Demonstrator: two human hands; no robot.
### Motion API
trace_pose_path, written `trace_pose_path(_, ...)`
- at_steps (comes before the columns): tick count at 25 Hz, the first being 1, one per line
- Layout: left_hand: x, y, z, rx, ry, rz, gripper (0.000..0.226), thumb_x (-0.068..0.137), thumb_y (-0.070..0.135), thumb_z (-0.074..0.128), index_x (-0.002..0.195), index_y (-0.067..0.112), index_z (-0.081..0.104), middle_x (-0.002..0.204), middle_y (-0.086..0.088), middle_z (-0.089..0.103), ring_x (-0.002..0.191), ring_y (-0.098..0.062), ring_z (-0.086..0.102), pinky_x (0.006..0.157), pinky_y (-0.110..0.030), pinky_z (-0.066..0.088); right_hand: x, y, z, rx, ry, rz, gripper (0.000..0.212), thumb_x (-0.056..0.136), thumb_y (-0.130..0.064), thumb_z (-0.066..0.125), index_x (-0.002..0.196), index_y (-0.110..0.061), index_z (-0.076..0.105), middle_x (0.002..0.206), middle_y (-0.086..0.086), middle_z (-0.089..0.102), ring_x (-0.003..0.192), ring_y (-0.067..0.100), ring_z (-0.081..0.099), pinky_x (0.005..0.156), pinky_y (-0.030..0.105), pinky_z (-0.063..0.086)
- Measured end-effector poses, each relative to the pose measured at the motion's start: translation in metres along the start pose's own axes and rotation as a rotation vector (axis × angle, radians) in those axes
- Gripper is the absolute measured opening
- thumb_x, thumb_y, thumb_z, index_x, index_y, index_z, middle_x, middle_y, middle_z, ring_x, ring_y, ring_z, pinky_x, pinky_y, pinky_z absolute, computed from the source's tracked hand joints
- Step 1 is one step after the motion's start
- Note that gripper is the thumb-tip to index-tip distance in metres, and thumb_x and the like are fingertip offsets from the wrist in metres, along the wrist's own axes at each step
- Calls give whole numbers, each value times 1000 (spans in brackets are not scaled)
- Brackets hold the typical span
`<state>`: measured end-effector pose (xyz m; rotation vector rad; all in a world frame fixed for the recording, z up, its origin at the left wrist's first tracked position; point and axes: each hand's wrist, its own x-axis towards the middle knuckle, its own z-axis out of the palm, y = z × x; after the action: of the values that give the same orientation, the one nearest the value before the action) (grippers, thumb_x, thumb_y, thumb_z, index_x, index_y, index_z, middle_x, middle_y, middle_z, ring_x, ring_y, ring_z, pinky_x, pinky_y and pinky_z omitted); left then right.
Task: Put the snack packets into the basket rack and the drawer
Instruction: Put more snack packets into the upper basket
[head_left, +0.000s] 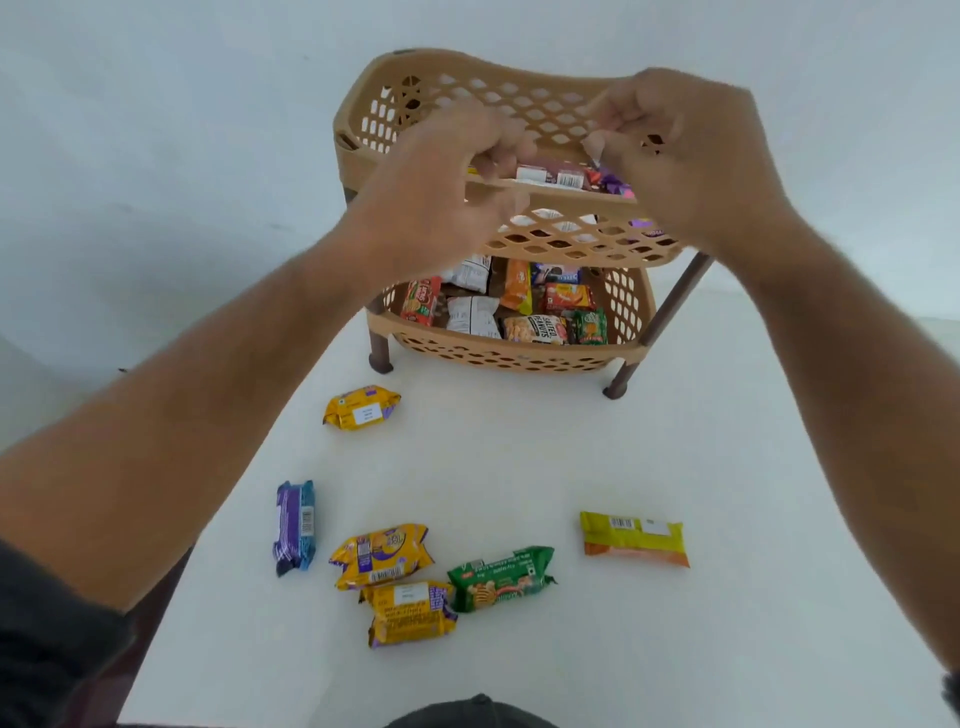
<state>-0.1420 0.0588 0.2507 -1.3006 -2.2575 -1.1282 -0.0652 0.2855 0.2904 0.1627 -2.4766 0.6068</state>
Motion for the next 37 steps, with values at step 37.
trace_pose_path(37,-205,52,171,226,-978,-198,58,93,32,67,141,14,40,130,-9,47,117,-32,47,90,-48,43,-306,88,77,-233,-906,537,44,89,-30,63,131,-36,51,115,-15,50,108,9,53,89,28,44)
